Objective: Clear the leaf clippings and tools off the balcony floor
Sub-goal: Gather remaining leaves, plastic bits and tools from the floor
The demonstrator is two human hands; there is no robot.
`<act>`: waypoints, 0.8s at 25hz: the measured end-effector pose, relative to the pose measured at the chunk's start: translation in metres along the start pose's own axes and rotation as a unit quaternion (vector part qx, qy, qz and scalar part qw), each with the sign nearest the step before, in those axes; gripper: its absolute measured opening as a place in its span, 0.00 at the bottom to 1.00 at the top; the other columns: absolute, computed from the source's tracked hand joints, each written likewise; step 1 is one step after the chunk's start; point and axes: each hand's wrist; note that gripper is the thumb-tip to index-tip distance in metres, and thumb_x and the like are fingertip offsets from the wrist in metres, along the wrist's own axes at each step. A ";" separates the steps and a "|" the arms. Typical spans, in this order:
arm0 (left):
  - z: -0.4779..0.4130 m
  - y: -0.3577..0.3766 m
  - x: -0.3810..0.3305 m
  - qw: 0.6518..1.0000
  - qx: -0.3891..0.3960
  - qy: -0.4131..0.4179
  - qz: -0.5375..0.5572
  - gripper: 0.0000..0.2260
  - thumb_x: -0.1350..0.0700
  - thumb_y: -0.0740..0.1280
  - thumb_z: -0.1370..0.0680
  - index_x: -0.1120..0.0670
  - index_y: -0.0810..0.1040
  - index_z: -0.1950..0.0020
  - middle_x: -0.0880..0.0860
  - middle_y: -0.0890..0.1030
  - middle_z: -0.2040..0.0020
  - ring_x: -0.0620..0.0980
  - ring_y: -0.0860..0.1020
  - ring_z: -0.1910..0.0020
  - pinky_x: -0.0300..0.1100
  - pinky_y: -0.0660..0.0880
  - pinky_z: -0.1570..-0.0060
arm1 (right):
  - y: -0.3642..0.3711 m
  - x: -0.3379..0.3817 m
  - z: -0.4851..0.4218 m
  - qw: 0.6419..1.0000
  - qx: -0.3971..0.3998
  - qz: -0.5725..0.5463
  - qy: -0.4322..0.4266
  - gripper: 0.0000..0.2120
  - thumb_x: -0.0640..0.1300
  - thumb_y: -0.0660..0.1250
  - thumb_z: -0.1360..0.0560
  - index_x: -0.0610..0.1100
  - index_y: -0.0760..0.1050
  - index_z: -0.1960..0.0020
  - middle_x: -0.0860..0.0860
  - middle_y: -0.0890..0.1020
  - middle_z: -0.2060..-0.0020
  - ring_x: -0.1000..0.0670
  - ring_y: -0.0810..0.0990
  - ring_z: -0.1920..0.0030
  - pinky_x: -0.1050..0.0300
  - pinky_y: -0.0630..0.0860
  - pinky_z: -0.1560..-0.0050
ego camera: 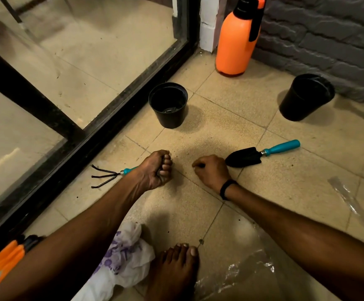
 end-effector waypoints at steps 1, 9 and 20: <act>0.041 0.019 -0.007 1.000 -0.016 0.015 0.022 0.13 0.46 0.60 0.20 0.49 0.72 0.63 0.47 0.67 0.68 0.45 0.64 0.73 0.36 0.63 0.76 | -0.016 0.007 -0.008 0.997 0.005 -0.064 0.043 0.07 0.42 0.69 0.24 0.45 0.84 0.49 0.53 0.85 0.52 0.56 0.81 0.50 0.71 0.72 0.54; 0.074 0.057 -0.008 0.997 0.001 0.038 0.069 0.11 0.53 0.62 0.22 0.55 0.76 0.61 0.54 0.75 0.67 0.47 0.75 0.65 0.37 0.75 0.67 | -0.033 0.065 -0.008 0.988 0.111 -0.020 -0.104 0.12 0.37 0.65 0.24 0.46 0.83 0.45 0.49 0.85 0.50 0.51 0.82 0.48 0.59 0.78 0.46; 0.096 0.038 0.032 0.992 0.128 -0.012 0.008 0.11 0.55 0.57 0.20 0.53 0.76 0.56 0.49 0.78 0.64 0.45 0.76 0.69 0.34 0.73 0.70 | -0.032 0.013 0.041 0.965 0.254 0.036 -0.062 0.08 0.48 0.75 0.29 0.48 0.79 0.52 0.56 0.79 0.58 0.56 0.78 0.55 0.62 0.74 0.55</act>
Point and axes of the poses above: each hand's wrist, its own z-axis away from the middle knuckle, its own y-axis out of the palm, x = y × z
